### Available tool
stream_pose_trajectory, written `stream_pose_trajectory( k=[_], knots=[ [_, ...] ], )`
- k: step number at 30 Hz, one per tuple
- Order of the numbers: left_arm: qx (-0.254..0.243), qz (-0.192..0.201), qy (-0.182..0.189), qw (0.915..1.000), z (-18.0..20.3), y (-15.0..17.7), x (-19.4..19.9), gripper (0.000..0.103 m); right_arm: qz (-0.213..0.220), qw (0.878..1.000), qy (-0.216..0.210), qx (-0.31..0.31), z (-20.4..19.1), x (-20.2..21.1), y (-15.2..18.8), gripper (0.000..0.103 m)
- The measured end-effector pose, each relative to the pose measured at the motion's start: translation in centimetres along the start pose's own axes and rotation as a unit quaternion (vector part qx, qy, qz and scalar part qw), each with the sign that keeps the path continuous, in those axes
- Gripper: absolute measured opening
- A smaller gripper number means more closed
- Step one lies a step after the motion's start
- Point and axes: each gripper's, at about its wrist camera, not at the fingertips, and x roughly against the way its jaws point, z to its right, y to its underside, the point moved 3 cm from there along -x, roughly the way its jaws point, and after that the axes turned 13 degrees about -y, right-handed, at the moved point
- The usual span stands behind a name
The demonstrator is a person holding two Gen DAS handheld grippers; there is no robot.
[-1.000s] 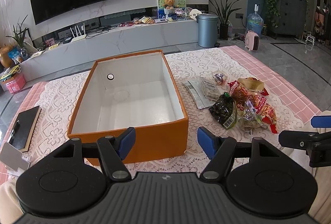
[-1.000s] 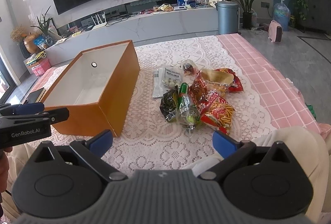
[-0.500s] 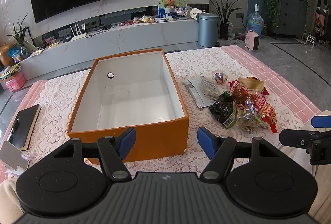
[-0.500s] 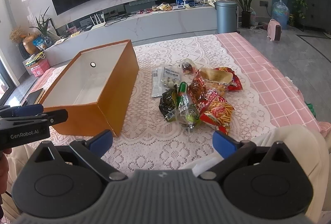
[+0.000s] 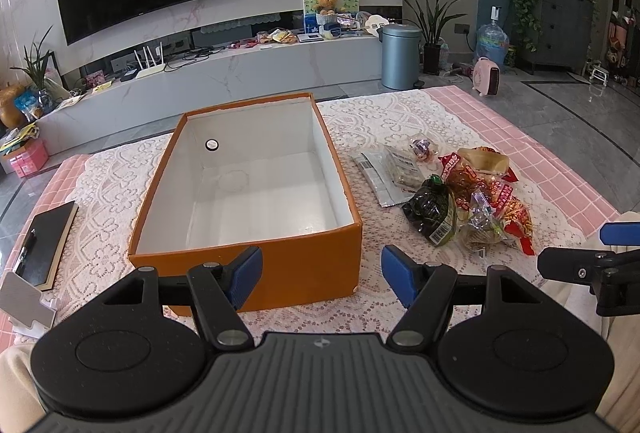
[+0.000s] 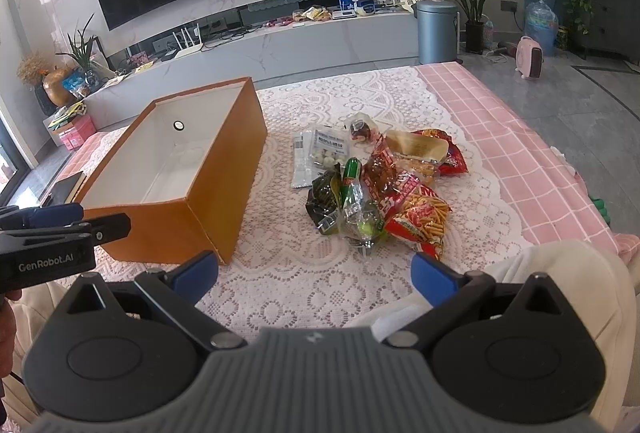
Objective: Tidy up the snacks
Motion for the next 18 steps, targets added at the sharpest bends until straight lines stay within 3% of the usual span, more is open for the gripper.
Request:
stream_pose_trajectory(
  k=[18],
  knots=[
    [0.01, -0.009, 0.004, 0.9999, -0.64, 0.02, -0.33, 0.08, -0.009, 1.0, 0.003, -0.001, -0.01, -0.7, 0.12, 0.1]
  ],
)
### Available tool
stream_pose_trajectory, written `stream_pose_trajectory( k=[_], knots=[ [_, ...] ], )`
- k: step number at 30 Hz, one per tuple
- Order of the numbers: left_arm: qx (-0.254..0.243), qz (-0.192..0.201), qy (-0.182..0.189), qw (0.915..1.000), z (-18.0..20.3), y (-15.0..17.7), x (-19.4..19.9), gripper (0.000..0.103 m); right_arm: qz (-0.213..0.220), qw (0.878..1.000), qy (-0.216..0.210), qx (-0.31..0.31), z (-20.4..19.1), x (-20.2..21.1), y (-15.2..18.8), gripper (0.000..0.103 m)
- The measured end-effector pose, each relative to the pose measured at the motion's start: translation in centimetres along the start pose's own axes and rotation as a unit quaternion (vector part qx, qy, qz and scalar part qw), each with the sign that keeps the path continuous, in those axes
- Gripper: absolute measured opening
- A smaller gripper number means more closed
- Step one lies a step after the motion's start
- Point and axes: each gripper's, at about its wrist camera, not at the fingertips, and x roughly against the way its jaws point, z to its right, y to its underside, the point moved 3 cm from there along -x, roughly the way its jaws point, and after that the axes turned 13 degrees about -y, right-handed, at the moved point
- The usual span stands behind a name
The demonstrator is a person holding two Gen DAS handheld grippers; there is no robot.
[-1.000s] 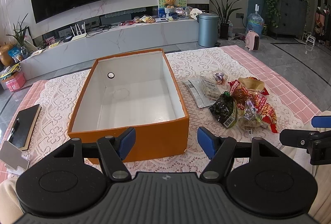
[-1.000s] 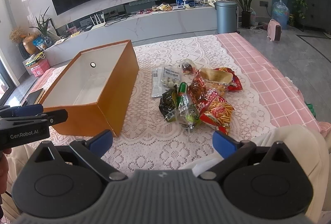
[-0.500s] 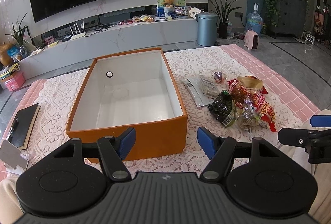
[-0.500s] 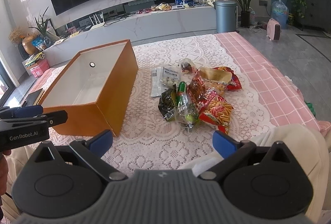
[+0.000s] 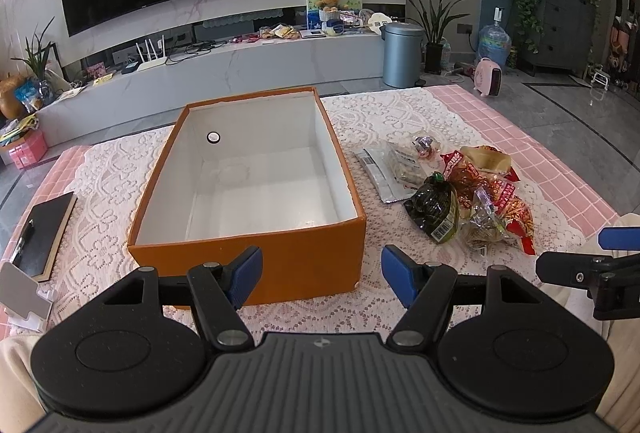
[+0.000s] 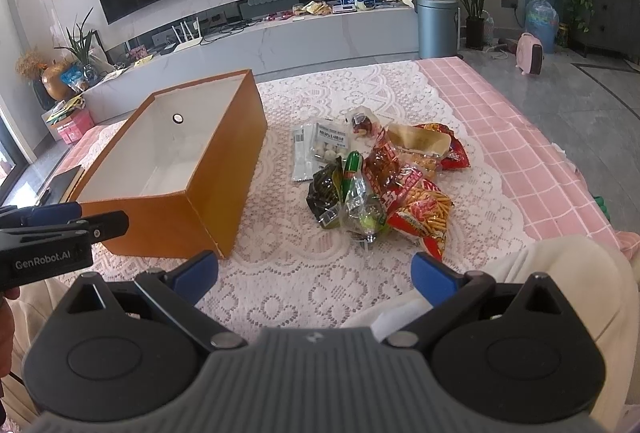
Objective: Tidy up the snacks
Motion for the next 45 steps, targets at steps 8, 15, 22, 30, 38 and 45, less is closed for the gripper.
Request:
stream_pose_trajectory(
  k=[8, 15, 22, 30, 38, 45],
  knots=[
    [-0.001, -0.009, 0.028, 0.9996, 0.8, -0.2, -0.4, 0.075, -0.002, 1.0, -0.001, 0.001, 0.1, -0.2, 0.1, 0.1],
    [-0.005, -0.028, 0.047, 0.9985, 2.0, -0.8, -1.3, 0.059, -0.005, 1.0, -0.002, 0.005, 0.9, -0.8, 0.1, 0.099],
    [-0.017, -0.039, 0.074, 0.9964, 3.9, -2.0, -2.2, 0.039, -0.006, 1.0, 0.012, 0.011, 2.8, -1.8, -1.0, 0.091],
    [-0.018, -0.043, 0.149, 0.9878, 7.5, -4.3, -3.5, 0.071, -0.015, 0.999, 0.045, 0.005, 6.7, -3.2, -2.6, 0.071],
    [0.008, -0.113, 0.214, 0.9702, 11.2, -5.4, -7.2, 0.064, -0.042, 0.996, 0.073, -0.017, 11.0, -5.4, -3.6, 0.065],
    [0.075, -0.197, 0.216, 0.9535, 13.3, -5.1, -12.3, 0.062, -0.049, 0.992, 0.053, -0.105, 14.5, -7.7, -3.8, 0.061]
  ],
)
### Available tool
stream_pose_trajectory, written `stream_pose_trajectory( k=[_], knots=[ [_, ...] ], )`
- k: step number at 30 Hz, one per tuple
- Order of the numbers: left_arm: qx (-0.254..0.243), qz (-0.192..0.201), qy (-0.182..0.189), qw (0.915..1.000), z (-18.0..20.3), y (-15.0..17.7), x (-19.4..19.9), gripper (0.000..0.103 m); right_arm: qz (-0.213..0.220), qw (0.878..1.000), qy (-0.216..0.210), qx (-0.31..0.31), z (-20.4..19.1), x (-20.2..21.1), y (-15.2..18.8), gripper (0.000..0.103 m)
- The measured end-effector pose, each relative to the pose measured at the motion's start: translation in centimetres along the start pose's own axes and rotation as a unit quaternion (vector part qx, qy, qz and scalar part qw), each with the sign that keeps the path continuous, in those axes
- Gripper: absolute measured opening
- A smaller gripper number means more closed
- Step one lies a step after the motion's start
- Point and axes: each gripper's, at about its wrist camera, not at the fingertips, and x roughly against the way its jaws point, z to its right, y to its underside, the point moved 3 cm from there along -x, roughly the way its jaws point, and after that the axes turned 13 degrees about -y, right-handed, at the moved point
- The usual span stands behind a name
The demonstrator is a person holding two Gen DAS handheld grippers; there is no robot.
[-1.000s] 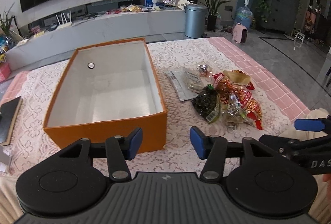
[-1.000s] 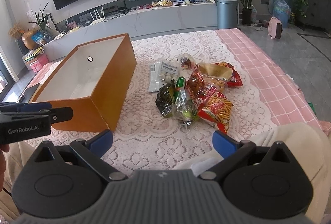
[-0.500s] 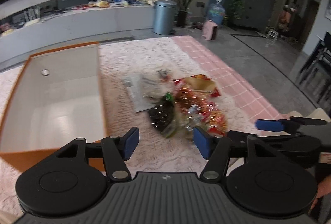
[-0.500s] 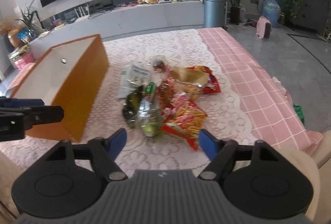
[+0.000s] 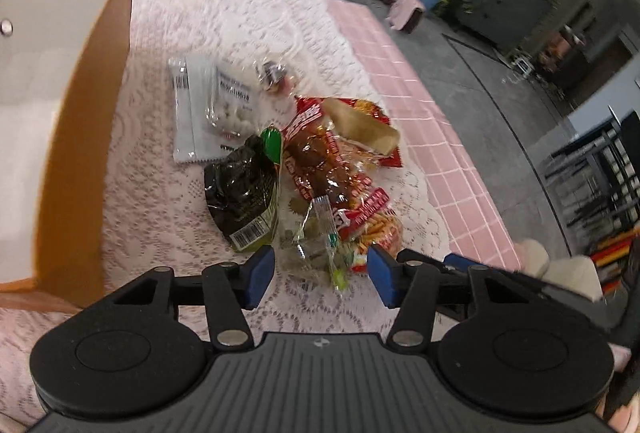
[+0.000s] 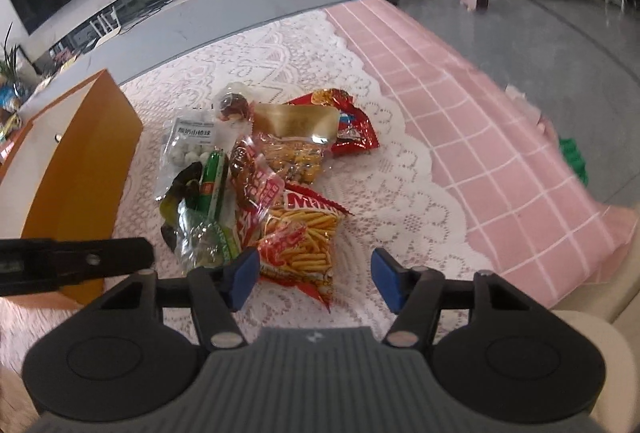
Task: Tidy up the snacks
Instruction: 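Reach the left tool to the clear candy bag while the right tool reaches the MINI bag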
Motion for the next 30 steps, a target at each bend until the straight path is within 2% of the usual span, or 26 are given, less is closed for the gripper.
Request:
stream_pose_trajectory(
  k=[10, 15, 22, 27, 30],
  knots=[
    [0.03, -0.038, -0.024, 0.9985, 0.2, -0.8, -3.3, 0.062, -0.026, 0.996, -0.038, -0.082, 1.5, -4.3, -0.6, 0.062],
    [0.028, -0.059, -0.029, 0.9975, -0.2, -0.8, -3.8, 0.063, -0.063, 0.99, -0.043, -0.119, 2.2, -6.5, -0.2, 0.06],
    [0.008, -0.073, -0.031, 0.9968, 0.6, -0.5, -4.4, 0.063, -0.038, 0.988, -0.052, -0.142, 2.8, -5.7, 0.1, 0.048],
    [-0.018, -0.068, -0.03, 0.9971, 0.6, -0.3, -4.5, 0.063, -0.029, 0.987, -0.053, -0.151, 3.2, -5.3, 0.3, 0.047],
    [-0.04, -0.07, -0.051, 0.9954, 0.7, -0.4, -4.3, 0.063, -0.029, 0.986, -0.055, -0.153, 3.2, -5.3, 0.3, 0.047]
  ],
)
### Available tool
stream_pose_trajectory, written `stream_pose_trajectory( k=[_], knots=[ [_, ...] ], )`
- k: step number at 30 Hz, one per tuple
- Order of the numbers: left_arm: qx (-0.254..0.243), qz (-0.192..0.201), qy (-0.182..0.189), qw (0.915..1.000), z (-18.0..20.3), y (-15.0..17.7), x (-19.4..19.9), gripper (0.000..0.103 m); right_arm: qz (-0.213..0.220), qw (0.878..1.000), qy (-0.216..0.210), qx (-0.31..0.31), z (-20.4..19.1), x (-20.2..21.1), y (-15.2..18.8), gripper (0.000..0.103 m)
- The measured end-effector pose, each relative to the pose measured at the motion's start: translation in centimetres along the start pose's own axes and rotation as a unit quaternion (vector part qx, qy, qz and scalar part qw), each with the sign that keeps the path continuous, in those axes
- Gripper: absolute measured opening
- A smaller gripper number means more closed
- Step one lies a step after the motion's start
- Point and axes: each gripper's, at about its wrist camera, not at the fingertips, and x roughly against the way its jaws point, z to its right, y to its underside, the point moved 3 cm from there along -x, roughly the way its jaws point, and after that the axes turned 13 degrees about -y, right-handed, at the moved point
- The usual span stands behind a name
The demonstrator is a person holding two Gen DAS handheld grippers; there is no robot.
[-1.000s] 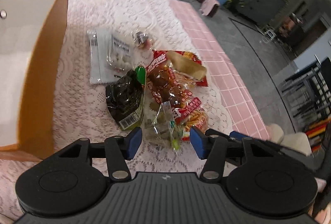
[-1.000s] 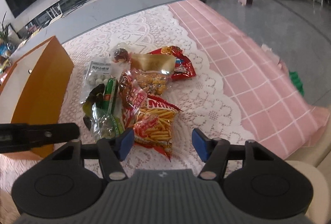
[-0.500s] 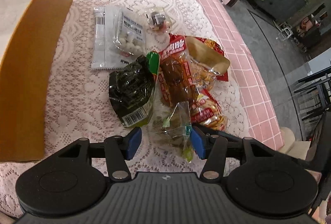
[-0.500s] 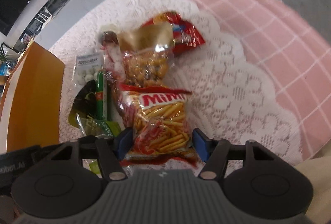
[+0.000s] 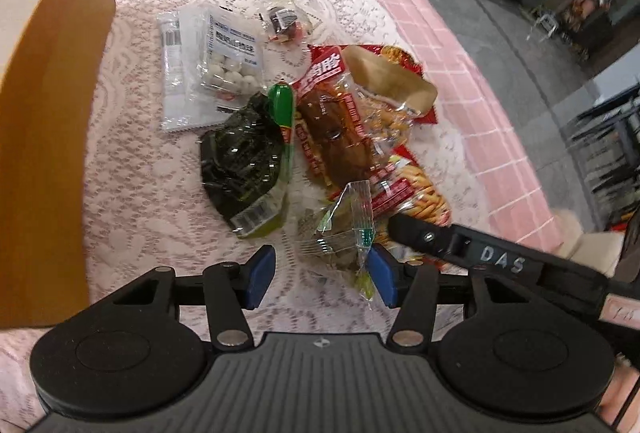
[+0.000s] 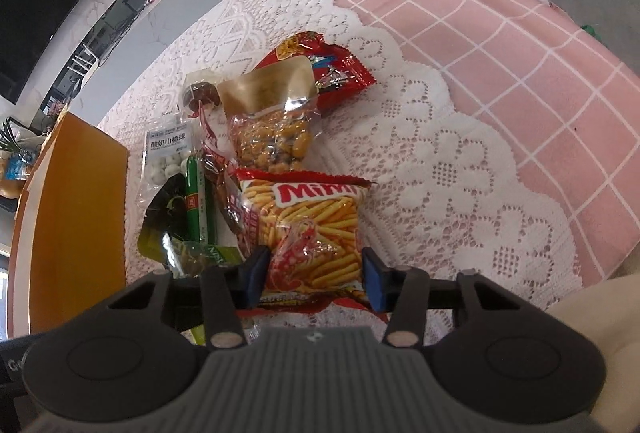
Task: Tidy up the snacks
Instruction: 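Reach the left tool to the clear candy bag while the right tool reaches the MINI bag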
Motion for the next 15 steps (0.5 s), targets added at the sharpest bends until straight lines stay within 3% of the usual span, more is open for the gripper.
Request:
stream_pose_trajectory(
  k=[6, 8, 11, 15],
  knots=[
    [-0.061, -0.005, -0.047, 0.9971, 0.7, -0.3, 0.6, 0.062, 0.002, 1.0, -0.002, 0.0, 0.0, 0.1, 0.1, 0.047],
    [-0.06, -0.014, -0.033, 0.9975, 0.9, -0.5, 0.3, 0.065, 0.004, 1.0, -0.002, 0.001, 0.0, 0.2, 0.1, 0.047],
    [-0.034, -0.038, 0.017, 0.9986, 1.0, -0.7, -0.8, 0.064, 0.004, 1.0, -0.002, 0.002, 0.0, 0.1, 0.1, 0.047],
    [-0.009, -0.041, 0.04, 0.9983, 0.7, -0.5, -1.5, 0.064, 0.009, 1.0, 0.001, -0.01, 0.4, 0.2, 0.1, 0.047]
  ],
)
